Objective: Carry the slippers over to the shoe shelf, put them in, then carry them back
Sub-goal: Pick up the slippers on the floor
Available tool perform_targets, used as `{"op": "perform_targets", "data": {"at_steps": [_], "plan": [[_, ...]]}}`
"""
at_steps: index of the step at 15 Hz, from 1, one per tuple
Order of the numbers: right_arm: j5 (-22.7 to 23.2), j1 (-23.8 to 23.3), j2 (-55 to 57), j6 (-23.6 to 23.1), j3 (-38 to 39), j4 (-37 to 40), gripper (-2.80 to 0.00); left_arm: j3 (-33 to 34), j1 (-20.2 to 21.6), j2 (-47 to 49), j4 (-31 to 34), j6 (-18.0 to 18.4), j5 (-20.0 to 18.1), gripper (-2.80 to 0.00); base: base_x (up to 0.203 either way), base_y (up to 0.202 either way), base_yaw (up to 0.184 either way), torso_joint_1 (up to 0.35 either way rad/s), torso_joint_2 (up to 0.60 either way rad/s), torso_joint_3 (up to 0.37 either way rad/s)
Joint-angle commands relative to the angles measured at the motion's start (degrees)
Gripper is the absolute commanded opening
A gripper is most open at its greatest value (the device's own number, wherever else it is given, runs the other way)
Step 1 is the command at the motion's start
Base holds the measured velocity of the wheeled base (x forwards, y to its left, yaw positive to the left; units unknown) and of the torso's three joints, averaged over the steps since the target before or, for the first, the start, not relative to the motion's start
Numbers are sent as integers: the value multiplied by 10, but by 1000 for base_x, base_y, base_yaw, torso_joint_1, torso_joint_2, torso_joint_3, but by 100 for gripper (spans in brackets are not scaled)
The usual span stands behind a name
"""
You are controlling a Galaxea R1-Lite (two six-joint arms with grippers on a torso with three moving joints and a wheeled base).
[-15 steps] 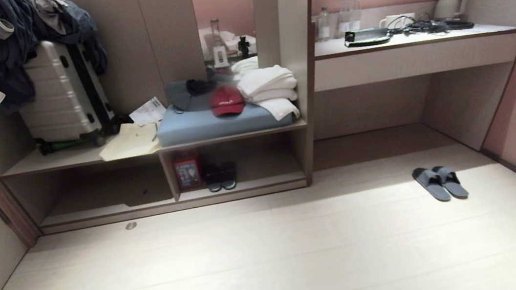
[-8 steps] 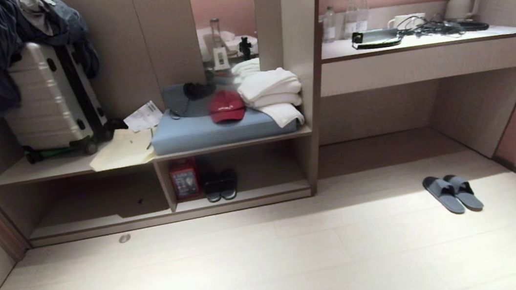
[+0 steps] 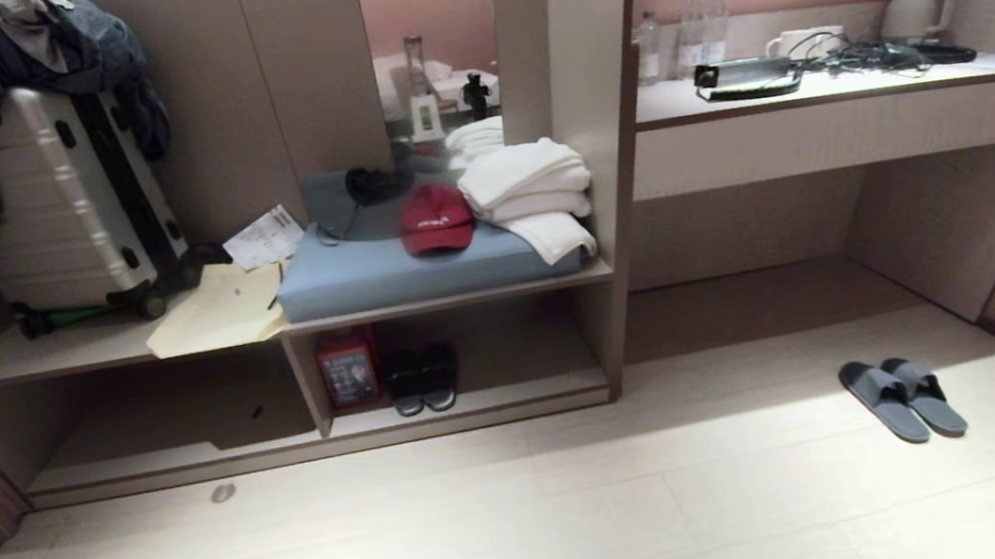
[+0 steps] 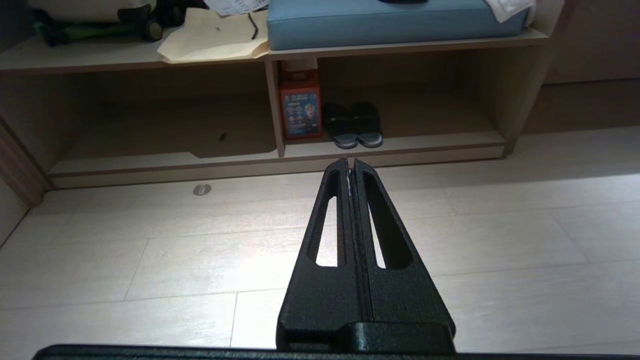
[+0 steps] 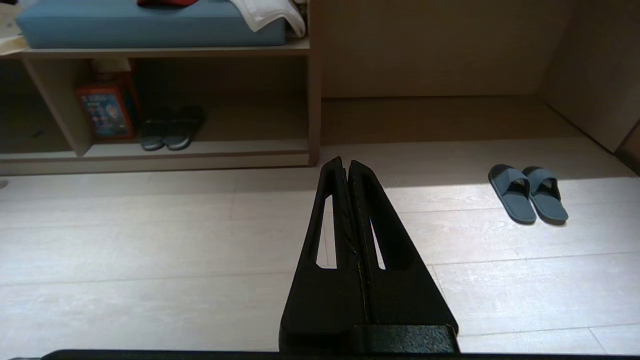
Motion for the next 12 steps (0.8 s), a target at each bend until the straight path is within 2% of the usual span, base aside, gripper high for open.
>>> {"op": "perform_targets", "data": {"at_steps": [1,7,12], "plan": [[0,0,0,0,1,0,-280,0,0,0,0,0,0,-280,194,0,1,2,5,2],[0,0,0,0,1,0,-280,0,1,0,0,-1,0,-280,187,0,0,3,3,2],[0,0,0,0,1,0,-280,0,1,0,0,-1,0,-280,13,0,0,2,1,0]]}}
